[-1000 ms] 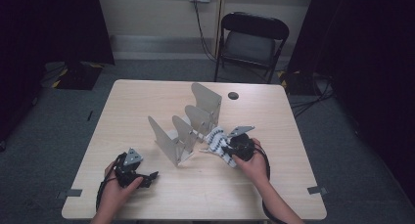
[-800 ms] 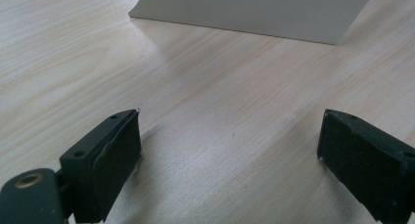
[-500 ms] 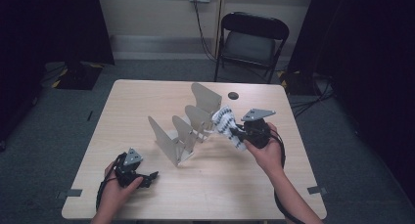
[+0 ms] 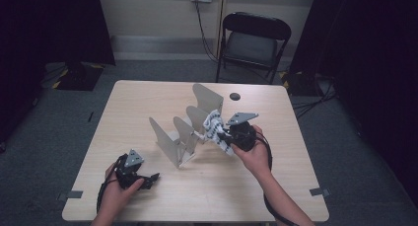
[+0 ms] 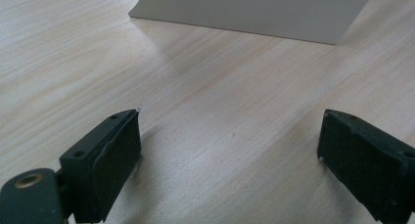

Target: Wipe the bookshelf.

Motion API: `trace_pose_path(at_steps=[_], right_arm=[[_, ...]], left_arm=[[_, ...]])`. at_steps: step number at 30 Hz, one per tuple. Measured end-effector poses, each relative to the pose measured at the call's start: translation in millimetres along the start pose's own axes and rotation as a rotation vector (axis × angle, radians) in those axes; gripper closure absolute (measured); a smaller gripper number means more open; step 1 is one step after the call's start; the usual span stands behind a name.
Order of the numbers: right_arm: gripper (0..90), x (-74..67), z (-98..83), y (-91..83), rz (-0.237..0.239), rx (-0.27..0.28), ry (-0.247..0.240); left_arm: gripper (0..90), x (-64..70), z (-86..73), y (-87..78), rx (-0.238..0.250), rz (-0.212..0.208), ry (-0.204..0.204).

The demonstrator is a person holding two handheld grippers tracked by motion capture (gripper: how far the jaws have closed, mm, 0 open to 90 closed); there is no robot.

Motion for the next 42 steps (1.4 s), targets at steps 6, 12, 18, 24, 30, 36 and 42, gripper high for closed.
trace_pose_path(at_steps=[6, 12, 18, 24, 30, 36, 42], right_arm=[[78.1, -2.5, -17.0, 9.5, 0.012, -0.025, 0.01], [78.1, -9.9, -35.9, 19.4, 0.025, -0.051, 0.026], [78.0, -14.2, -58.2, 28.9, 0.033, -0.094, 0.042], [77.9, -14.0, -71.8, 30.7, 0.038, -0.116, 0.052], [77.8, -13.5, -73.2, 25.8, 0.04, -0.117, 0.055], [77.8, -5.8, -50.3, 7.6, 0.026, -0.074, 0.049], [77.8, 3.2, -6.8, -20.4, 0.003, 0.005, 0.017]], left_arm=[[8.9, -0.3, 0.1, -0.1, -0.001, 0.0, 0.005], [9.0, 0.0, 0.0, 0.0, 0.0, 0.0, 0.0], [8.9, 0.0, 0.0, 0.0, 0.0, 0.0, 0.0], [8.9, 0.0, 0.0, 0.0, 0.0, 0.0, 0.0], [9.0, -0.4, 0.1, -0.1, -0.001, 0.0, 0.006], [8.9, 0.3, -0.1, 0.0, 0.0, 0.0, -0.004], [8.9, 0.0, 0.0, 0.0, 0.0, 0.0, 0.001]])
Point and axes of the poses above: each handheld gripper's, and its own axes: y roughly forward along the jaws, z roughly out of its top, x roughly to its right, the point moved 7 cm from there along y, roughly forward along the jaws, and after that the axes turned 10 degrees about x, right-handed, at the moved point
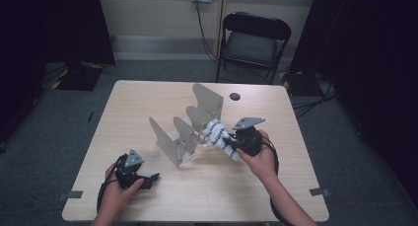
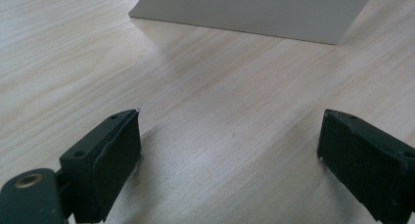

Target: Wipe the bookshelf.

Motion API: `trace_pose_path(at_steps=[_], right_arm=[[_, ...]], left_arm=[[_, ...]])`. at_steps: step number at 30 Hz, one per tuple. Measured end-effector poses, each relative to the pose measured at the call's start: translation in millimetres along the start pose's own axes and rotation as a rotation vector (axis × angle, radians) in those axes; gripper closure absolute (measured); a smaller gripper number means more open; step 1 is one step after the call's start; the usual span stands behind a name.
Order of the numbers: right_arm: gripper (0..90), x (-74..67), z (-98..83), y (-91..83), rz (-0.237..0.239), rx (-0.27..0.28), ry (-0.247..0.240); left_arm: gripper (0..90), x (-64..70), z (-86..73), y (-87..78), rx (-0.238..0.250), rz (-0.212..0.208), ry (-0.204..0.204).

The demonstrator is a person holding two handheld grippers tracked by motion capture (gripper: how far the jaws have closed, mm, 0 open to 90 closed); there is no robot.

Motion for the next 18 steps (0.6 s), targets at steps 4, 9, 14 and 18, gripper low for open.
trace_pose_path(at_steps=[4, 9, 14, 18], right_arm=[[77.8, -1.6, 23.0, -10.6, 0.0, 0.048, -0.015], [77.8, -11.7, 27.8, -4.1, 0.02, 0.047, -0.037], [77.8, -16.7, 11.4, 12.6, 0.034, 0.013, -0.03], [77.8, -18.4, -2.3, 22.7, 0.042, -0.015, -0.021]], left_arm=[[8.9, -0.4, 0.1, -0.1, -0.001, 0.0, 0.006], [9.0, 0.0, 0.0, 0.0, 0.0, 0.0, 0.0], [9.0, 0.0, 0.0, 0.0, 0.0, 0.001, 0.0], [8.9, 0.0, 0.0, 0.0, 0.0, 0.001, 0.0]])
Point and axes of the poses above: each handheld gripper's, and its own axes: y roughly forward along the jaws, z roughly out of its top, x roughly to its right, the point moved 7 cm from there along y, roughly forward along the jaws, and after that the axes turned 10 degrees about x, right-handed, at the moved point
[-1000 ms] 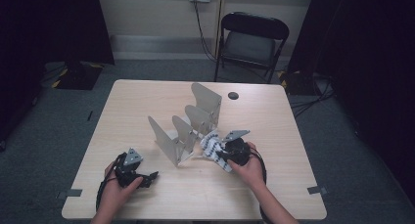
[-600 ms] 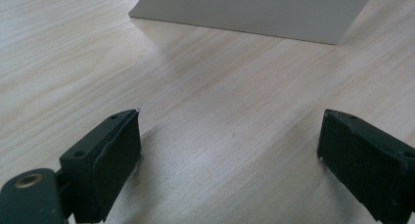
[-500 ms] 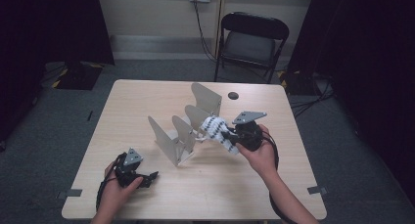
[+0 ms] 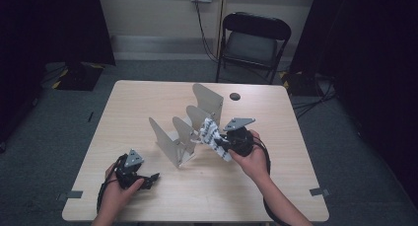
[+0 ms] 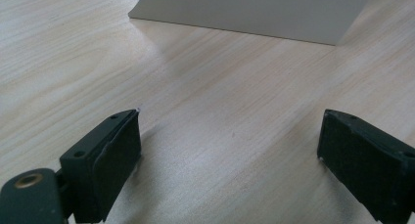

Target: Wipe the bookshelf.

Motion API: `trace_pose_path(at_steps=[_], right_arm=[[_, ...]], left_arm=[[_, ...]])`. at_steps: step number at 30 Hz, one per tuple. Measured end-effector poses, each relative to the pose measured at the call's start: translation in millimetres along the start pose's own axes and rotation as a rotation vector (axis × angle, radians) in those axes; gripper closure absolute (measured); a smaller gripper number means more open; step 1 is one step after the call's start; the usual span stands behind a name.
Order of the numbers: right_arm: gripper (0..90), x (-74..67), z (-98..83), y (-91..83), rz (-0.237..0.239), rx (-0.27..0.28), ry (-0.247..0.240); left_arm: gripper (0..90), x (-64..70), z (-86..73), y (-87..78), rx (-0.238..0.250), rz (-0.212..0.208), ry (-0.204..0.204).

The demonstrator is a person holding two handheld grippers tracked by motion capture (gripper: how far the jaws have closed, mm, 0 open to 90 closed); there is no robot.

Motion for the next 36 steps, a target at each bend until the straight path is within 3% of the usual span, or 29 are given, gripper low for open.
trace_pose_path(at_steps=[22, 30, 36], right_arm=[[77.6, -15.8, -58.0, 32.2, 0.039, -0.101, 0.017], [77.6, -14.1, -65.2, 26.6, 0.043, -0.102, 0.03], [77.5, -7.2, -62.6, 9.6, 0.021, -0.09, 0.027]], left_arm=[[9.0, 0.0, -0.1, -0.2, 0.0, 0.001, 0.0], [9.0, 0.4, -0.3, -0.2, 0.0, 0.001, -0.005], [9.0, 0.4, -0.3, -0.2, 0.0, 0.002, -0.005]])
Point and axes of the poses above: each handheld gripper's, and its own axes: y roughly forward along the jaws, z roughly out of its top, x roughly to its right, the point moved 7 cm from there along y, roughly forward along the jaws, and after that the axes turned 10 degrees about x, right-handed, at the moved point
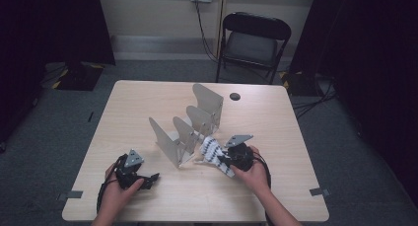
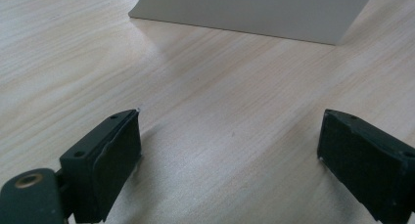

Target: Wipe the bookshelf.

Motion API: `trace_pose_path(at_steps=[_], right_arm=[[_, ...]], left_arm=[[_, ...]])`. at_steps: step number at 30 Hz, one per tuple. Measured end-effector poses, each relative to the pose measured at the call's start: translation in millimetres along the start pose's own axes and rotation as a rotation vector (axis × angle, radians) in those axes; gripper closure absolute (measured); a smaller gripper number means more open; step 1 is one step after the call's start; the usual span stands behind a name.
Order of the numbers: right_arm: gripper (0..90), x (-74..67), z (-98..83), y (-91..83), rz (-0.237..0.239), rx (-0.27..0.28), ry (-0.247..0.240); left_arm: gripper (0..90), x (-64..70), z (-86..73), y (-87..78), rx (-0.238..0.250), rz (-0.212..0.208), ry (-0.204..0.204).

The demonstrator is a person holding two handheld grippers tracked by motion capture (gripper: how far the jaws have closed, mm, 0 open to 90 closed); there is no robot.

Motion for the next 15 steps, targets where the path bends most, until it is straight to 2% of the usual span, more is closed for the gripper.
trace_pose_path(at_steps=[5, 7, 15], right_arm=[[77.6, 8.3, 13.4, -20.8, -0.025, 0.039, 0.003], [77.6, 9.8, 23.9, -29.9, -0.033, 0.066, 0.0], [77.6, -2.2, 68.7, -46.0, -0.02, 0.156, -0.049]], left_arm=[[8.9, 0.0, -0.1, 0.0, 0.002, 0.003, -0.001], [9.0, 0.0, -0.1, 0.0, 0.002, 0.004, -0.001], [9.0, 0.0, -0.1, 0.0, 0.001, 0.004, -0.001]])
Point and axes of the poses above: each handheld gripper's, and its own axes: y roughly forward along the jaws, z roughly out of its top, x roughly to its right, the point moved 7 cm from there along y, roughly forward along the jaws, and after that the axes turned 10 degrees about x, right-handed, at the moved point
